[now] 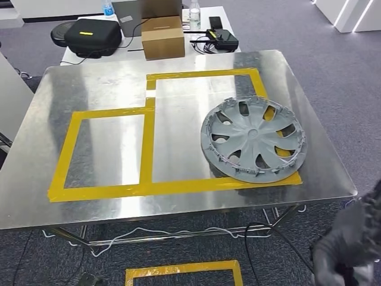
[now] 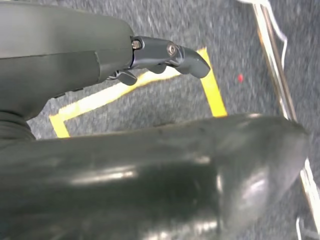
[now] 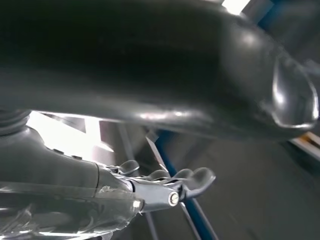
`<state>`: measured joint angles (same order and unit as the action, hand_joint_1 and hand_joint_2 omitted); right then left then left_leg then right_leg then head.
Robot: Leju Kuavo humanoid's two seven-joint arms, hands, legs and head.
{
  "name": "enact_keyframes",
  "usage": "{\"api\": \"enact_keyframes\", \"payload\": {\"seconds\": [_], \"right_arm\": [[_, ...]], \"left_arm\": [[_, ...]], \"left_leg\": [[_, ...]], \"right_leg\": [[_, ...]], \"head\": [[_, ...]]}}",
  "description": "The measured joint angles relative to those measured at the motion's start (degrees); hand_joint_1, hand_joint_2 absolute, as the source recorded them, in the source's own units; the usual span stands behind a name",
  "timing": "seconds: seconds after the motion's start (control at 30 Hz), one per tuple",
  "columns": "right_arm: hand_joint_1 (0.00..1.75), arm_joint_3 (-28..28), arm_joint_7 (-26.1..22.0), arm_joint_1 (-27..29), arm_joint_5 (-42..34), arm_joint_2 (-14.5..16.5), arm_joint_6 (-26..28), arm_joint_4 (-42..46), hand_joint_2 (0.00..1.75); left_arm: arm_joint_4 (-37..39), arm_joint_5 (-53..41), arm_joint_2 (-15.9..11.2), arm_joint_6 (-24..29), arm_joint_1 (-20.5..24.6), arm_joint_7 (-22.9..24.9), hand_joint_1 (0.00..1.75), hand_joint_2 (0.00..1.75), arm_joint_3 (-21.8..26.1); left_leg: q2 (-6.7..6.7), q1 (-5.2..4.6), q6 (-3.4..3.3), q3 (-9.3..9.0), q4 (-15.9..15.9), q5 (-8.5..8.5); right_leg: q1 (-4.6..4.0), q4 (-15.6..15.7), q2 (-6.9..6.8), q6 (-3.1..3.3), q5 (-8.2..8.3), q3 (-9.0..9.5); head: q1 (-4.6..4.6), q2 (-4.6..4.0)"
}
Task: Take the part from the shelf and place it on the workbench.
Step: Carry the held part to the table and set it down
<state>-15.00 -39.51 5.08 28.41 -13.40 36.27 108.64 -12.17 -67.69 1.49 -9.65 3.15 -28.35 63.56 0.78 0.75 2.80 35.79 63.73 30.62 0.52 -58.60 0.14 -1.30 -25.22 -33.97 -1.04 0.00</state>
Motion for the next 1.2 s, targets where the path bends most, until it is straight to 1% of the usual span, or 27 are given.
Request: {"api": "enact_keyframes", "payload": {"seconds": [0.07, 0.1, 0.13, 0.17, 0.23, 0.3, 0.4, 0.43, 0.47, 0.5, 0.57, 0.6, 0.63, 0.67, 0.7, 0.77, 0.8, 0.83, 0.9, 0.93, 0.97, 1.0, 1.07, 1.1, 1.13, 1.17, 1.2], "right_arm": [[0.00, -0.3, 0.1, 3.7, 2.7, 0.7, 0.3, 7.6, 0.00], [0.00, -0.1, 0.2, 5.5, 3.4, 0.9, 0.4, 10.4, 0.00], [0.00, 0.5, 0.4, 7.2, 3.5, 1.1, 0.4, 12.5, 0.00], [0.00, 1.2, 0.5, 8.8, 3.3, 1.2, 0.4, 14.1, 0.00], [0.00, 3.0, 0.5, 12.2, 2.7, 1.7, 0.5, 16.1, 0.00], [0.00, 4.8, 0.4, 15.7, 1.4, 2.4, 0.5, 16.9, 0.00], [0.00, 7.8, 0.1, 21.1, -4.0, 4.3, 0.4, 17.6, 0.00], [0.00, 9.0, 0.0, 22.5, -6.6, 5.1, 0.1, 17.8, 0.00], [0.00, 10.7, 0.0, 23.7, -9.2, 6.4, -0.8, 17.9, 0.00], [0.00, 12.7, 0.1, 24.6, -11.4, 7.9, -2.5, 17.6, 0.00], [0.00, 17.9, 0.1, 25.6, -14.2, 11.7, -8.0, 16.0, 0.00], [0.00, 21.1, 0.1, 25.4, -14.8, 13.7, -11.5, 14.6, 0.00], [0.00, 24.9, 0.3, 24.7, -14.9, 15.8, -15.3, 12.7, 0.00], [0.00, 29.4, 0.6, 23.5, -14.1, 18.1, -18.7, 10.1, 0.00], [0.00, 34.5, 1.0, 21.8, -12.1, 20.3, -21.3, 6.8, 0.00], [0.00, 45.6, 1.8, 17.5, -4.9, 23.9, -23.3, -2.0, 0.00], [0.00, 51.2, 1.9, 15.0, -0.4, 25.2, -23.2, -7.0, 0.00], [0.00, 56.6, 2.0, 12.4, 3.9, 26.1, -23.1, -12.0, 0.00], [0.00, 66.7, 2.2, 7.9, 11.4, 27.0, -21.7, -22.1, 0.00], [0.00, 71.2, 2.6, 6.0, 14.4, 27.2, -20.7, -27.1, 0.00], [0.00, 75.1, 3.3, 4.5, 17.1, 27.3, -19.6, -31.5, 0.00], [0.00, 78.5, 4.3, 3.3, 19.4, 27.4, -18.6, -35.7, 0.00], [0.00, 83.8, 6.7, 1.2, 22.8, 27.3, -17.7, -43.4, 0.00], [0.00, 86.1, 7.9, 0.4, 24.4, 27.2, -17.6, -47.2, 0.00], [0.00, 87.9, 9.1, -0.3, 25.9, 26.9, -17.5, -50.9, 0.00], [0.00, 89.4, 10.2, -0.8, 27.5, 26.5, -17.6, -54.4, 0.00], [0.00, 90.6, 11.3, -1.2, 28.8, 26.2, -17.8, -57.5, 0.00]], "left_arm": [[0.0, 0.5, 0.2, 0.3, -0.1, 0.4, 0.00, 0.00, 0.3], [0.0, 0.8, 0.3, 0.4, -0.3, 0.6, 0.00, 0.00, 0.5], [0.0, 1.1, 0.3, 0.6, -0.3, 0.8, 0.00, 0.00, 0.8], [0.0, 1.4, 0.4, 0.8, -0.4, 0.9, 0.00, 0.00, 1.0], [0.0, 1.8, 0.5, 1.1, -0.4, 0.9, 0.00, 0.00, 1.6], [0.0, 2.3, 0.6, 1.5, -0.3, 0.9, 0.00, 0.00, 2.1], [0.0, 3.0, 0.9, 2.1, -0.6, 0.9, 0.00, 0.00, 3.0], [0.0, 3.2, 1.0, 2.3, -0.7, 0.9, 0.00, 0.00, 3.3], [0.0, 3.4, 1.1, 2.5, -0.8, 0.9, 0.00, 0.00, 3.6], [0.0, 3.6, 1.2, 2.8, -0.9, 0.9, 0.00, 0.00, 3.9], [0.0, 3.9, 1.3, 3.1, -1.0, 0.9, 0.00, 0.00, 4.5], [0.0, 3.9, 1.5, 3.2, -1.2, 0.9, 0.00, 0.00, 4.8], [0.0, 3.9, 1.6, 3.3, -1.3, 1.0, 0.00, 0.00, 5.0], [0.0, 3.9, 1.8, 3.4, -1.4, 1.0, 0.00, 0.00, 5.2], [0.0, 3.9, 2.0, 3.5, -1.5, 1.1, 0.00, 0.00, 5.5], [0.0, 3.9, 2.4, 3.6, -1.6, 1.3, 0.00, 0.00, 6.0], [0.0, 3.8, 2.5, 3.7, -1.7, 1.4, 0.00, 0.00, 6.2], [0.0, 3.7, 2.7, 3.7, -1.8, 1.4, 0.00, 0.00, 6.4], [0.0, 3.5, 2.9, 3.7, -2.1, 1.6, 0.00, 0.00, 6.8], [0.0, 3.3, 2.9, 3.7, -2.2, 1.7, 0.00, 0.00, 7.1], [0.0, 3.2, 3.0, 3.7, -2.3, 1.8, 0.00, 0.00, 7.3], [0.0, 3.0, 3.0, 3.7, -2.4, 1.8, 0.00, 0.00, 7.4], [0.0, 2.7, 3.0, 3.6, -2.4, 1.9, 0.00, 0.00, 7.5], [0.0, 2.6, 3.0, 3.6, -2.3, 1.9, 0.00, 0.00, 7.6], [0.0, 2.6, 2.9, 3.5, -2.2, 1.9, 0.00, 0.00, 7.7], [0.0, 2.5, 2.9, 3.4, -2.2, 1.8, 0.00, 0.00, 7.8], [0.0, 2.5, 2.8, 3.3, -2.2, 1.7, 0.00, 0.00, 8.0]], "left_leg": [[-0.04, -0.02, 0.18, 3.18, 7.5, 3.81], [-0.04, -0.03, 0.19, 3.93, 9.5, 4.41], [-0.06, -0.03, 0.15, 3.63, 9.5, 3.91], [-0.07, -0.02, 0.08, 2.36, 7.6, 2.59], [-0.07, -0.02, -0.17, -2.45, -0.4, -0.56], [-0.01, -0.09, -0.70, -5.62, -5.9, -2.09], [-0.04, -0.26, -1.89, -5.59, -6.6, -2.85], [-0.13, -0.21, -2.30, -5.41, -6.7, -3.18], [-0.26, -0.14, -2.66, -5.10, -6.8, -3.55], [-0.40, -0.08, -2.91, -4.69, -6.9, -3.94], [-0.62, -0.17, -3.11, -3.57, -6.8, -4.78], [-0.71, -0.21, -3.09, -2.95, -6.8, -5.26], [-0.80, -0.24, -3.02, -2.33, -6.8, -5.73], [-0.86, -0.26, -2.93, -1.76, -6.8, -6.19], [-0.90, -0.25, -2.82, -1.22, -6.7, -6.65], [-0.81, -0.27, -2.43, -0.44, -6.8, -7.67], [-0.72, -0.30, -2.13, -0.27, -6.8, -8.17], [-0.64, -0.28, -1.78, -0.21, -6.9, -8.66], [-0.54, -0.15, -1.00, -0.27, -7.4, -9.57], [-0.52, -0.08, -0.65, -0.13, -7.5, -9.52], [-0.53, -0.05, -0.36, 0.26, -6.9, -8.38], [-0.54, -0.06, -0.14, 0.97, -5.2, -6.20], [-0.57, -0.08, 0.16, 3.09, 1.5, -0.09], [-0.58, -0.10, 0.27, 3.89, 5.1, 1.96], [-0.58, -0.14, 0.32, 4.03, 7.6, 2.78], [-0.57, -0.18, 0.28, 3.18, 8.1, 2.34], [-0.57, -0.23, 0.17, 1.49, 6.8, 1.16]], "right_leg": [[-0.06, 0.0, -0.12, 0.23, 0.07, -0.06], [-0.08, 0.0, -0.11, 0.26, 0.10, -0.11], [-0.07, 0.0, -0.06, 0.25, 0.15, -0.17], [-0.05, 0.0, 0.03, 0.20, 0.22, -0.20], [-0.12, -0.1, 0.27, -0.18, 0.42, -0.30], [-0.32, -0.3, 0.45, -0.75, 0.69, -0.45], [-0.16, 0.1, 0.50, -1.81, 1.21, -0.51], [-0.06, -0.4, 0.46, -2.13, 0.57, -0.73], [-0.01, -2.0, 0.41, -2.41, -1.00, -1.37], [0.03, -4.9, 0.36, -2.65, -3.33, -2.45], [0.05, -12.5, 0.32, -3.00, -8.31, -5.01], [0.04, -15.2, 0.32, -3.08, -9.58, -5.57], [0.04, -16.2, 0.31, -3.09, -9.80, -5.26], [0.04, -14.8, 0.31, -3.02, -8.93, -3.74], [0.04, -11.4, 0.30, -2.91, -7.41, -1.11], [-0.05, -2.5, 0.28, -2.49, -5.45, 5.13], [-0.15, 0.6, 0.28, -2.20, -5.04, 7.01], [-0.31, 2.1, 0.28, -1.86, -5.03, 7.81], [-0.55, 2.4, 0.26, -1.01, -4.32, 7.25], [-0.53, 2.5, 0.15, -0.54, -3.82, 6.91], [-0.45, 2.6, 0.03, -0.08, -3.20, 6.41], [-0.33, 2.7, -0.07, 0.31, -2.49, 5.75], [-0.28, 2.6, -0.12, 0.74, -1.15, 4.17], [-0.33, 2.6, -0.10, 0.78, -0.49, 3.32], [-0.38, 2.5, -0.09, 0.76, 0.16, 2.48], [-0.41, 2.4, -0.09, 0.68, 0.74, 1.62], [-0.43, 2.4, -0.09, 0.56, 1.24, 0.89]], "head": [[0.14, 0.00], [0.17, 0.00], [0.23, 0.00], [0.24, 0.00], [0.31, 0.00], [0.31, 0.00], [0.24, 0.00], [0.20, 0.00], [0.13, 0.00], [0.03, 0.00], [-0.09, 0.00], [-0.09, 0.00], [-0.10, 0.00], [-0.08, 0.00], [-0.09, 0.00], [-0.11, 0.00], [-0.08, 0.00], [-0.02, 0.00], [0.10, 0.00], [0.14, 0.00], [0.16, 0.00], [0.21, 0.00], [0.33, 0.00], [0.37, 0.00], [0.34, 0.00], [0.35, 0.00], [0.35, 0.00]]}}
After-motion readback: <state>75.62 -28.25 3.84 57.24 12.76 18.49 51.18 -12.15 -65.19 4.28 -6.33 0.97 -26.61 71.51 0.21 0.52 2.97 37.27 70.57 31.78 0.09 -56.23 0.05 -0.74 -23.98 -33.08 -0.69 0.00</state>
